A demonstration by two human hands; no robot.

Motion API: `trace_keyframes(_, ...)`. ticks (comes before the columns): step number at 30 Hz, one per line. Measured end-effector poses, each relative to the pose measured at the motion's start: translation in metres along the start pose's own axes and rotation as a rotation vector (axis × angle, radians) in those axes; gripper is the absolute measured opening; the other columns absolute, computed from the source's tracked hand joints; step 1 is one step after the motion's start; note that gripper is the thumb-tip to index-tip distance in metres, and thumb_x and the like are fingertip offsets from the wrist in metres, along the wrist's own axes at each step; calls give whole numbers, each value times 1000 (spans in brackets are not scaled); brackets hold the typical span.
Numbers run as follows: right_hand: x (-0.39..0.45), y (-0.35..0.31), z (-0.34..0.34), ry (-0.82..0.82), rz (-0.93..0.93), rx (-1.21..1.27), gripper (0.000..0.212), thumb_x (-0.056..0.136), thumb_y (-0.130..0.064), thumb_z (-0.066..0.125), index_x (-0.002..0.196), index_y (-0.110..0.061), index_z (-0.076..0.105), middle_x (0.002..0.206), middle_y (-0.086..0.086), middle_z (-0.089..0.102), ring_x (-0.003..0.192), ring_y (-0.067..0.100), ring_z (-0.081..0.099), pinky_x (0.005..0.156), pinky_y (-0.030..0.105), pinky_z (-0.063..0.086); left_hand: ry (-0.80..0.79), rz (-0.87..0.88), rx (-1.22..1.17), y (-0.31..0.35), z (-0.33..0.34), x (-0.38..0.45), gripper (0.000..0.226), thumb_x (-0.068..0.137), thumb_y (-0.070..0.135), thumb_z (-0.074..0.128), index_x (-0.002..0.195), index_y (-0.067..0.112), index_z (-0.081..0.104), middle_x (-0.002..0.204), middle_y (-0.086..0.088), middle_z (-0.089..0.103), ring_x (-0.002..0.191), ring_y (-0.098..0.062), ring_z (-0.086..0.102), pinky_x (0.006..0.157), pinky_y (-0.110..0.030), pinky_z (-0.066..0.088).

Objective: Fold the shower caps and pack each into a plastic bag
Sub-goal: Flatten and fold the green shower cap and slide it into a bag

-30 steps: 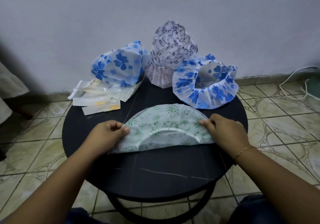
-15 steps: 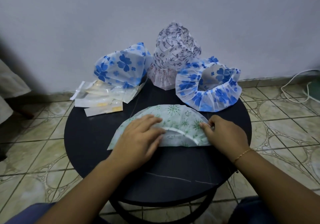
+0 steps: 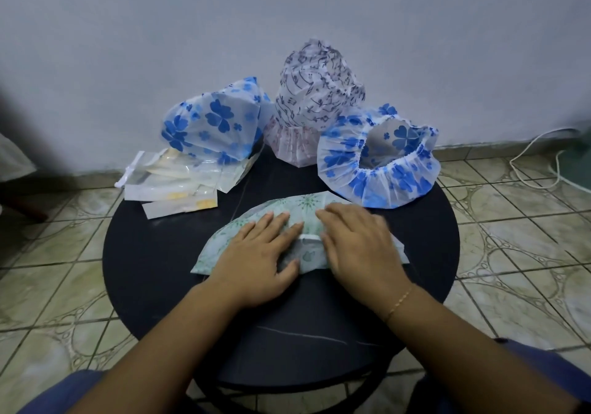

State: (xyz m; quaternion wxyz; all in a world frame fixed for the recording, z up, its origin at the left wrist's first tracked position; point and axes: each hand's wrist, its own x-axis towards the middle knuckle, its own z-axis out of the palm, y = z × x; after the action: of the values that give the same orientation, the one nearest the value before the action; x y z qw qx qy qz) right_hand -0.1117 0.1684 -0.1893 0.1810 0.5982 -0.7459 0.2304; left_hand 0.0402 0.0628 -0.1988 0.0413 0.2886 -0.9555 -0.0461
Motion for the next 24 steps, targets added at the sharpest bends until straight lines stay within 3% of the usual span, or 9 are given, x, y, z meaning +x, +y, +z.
trace_keyframes(2, 2, -4, 6, -277, 26, 42, 65, 88, -50, 16, 141, -20, 39, 149, 1, 37, 139, 19, 30, 109, 38, 25, -11, -4, -7, -1, 1, 1, 81, 68, 64, -3, 146, 43, -5, 158, 13, -7, 141, -3, -15, 112, -25, -12)
trace_keyframes(4, 5, 3, 12, -523, 73, 64, 67, 91, -57, 5, 150, -25, 7, 158, -6, 3, 145, 11, -2, 115, 37, -1, -26, -14, -20, -3, 3, 3, 79, 68, 65, -3, 144, 44, -8, 157, 13, -9, 137, -1, -19, 111, -25, -14)
trace_keyframes(5, 7, 5, 15, -598, 86, 52, 64, 94, -57, 8, 150, -26, 0, 158, -8, -5, 144, 8, -9, 115, 36, -6, -41, -28, -28, -4, 3, 3, 79, 67, 66, -3, 143, 46, -9, 157, 14, -11, 138, -3, -19, 110, -25, -15)
trace_keyframes(9, 12, 7, 15, -682, 138, 94, 62, 96, -55, 16, 149, -28, -3, 157, -8, -9, 143, 7, -11, 117, 37, -7, -110, -126, -46, -5, 3, 6, 86, 60, 71, -4, 143, 49, -7, 156, 11, -15, 144, -14, -17, 115, -36, -12)
trace_keyframes(12, 16, 11, 14, -705, 206, 124, 62, 96, -55, 14, 149, -27, -1, 158, -8, -8, 144, 8, -9, 116, 35, -7, -137, -168, -56, -8, 3, 8, 91, 58, 75, -1, 145, 47, -8, 156, 12, -17, 143, -15, -18, 116, -35, -10)
trace_keyframes(17, 12, 20, 11, -732, 236, 105, 63, 96, -56, 13, 149, -28, -4, 157, -8, -10, 143, 7, -11, 115, 34, -8, -188, -241, -52, -14, -2, 4, 85, 77, 83, 22, 145, 45, -10, 156, 13, -16, 143, -17, -20, 116, -35, -10)
trace_keyframes(21, 9, 21, 9, -716, 243, 94, 62, 96, -55, 11, 149, -27, -4, 157, -8, -11, 143, 7, -12, 116, 35, -9, -222, -268, -55, -21, -8, -4, 92, 69, 86, 13, 146, 42, -10, 155, 16, -16, 143, -13, -17, 116, -38, -9)
trace_keyframes(24, 7, 18, 5, -711, 206, 99, 59, 98, -52, 10, 149, -27, -3, 157, -9, -10, 143, 6, -12, 116, 38, -12, -202, -274, -91, -21, -11, -16, 70, 85, 73, 13, 146, 44, -4, 155, 18, -11, 144, -8, -11, 117, -36, -4)
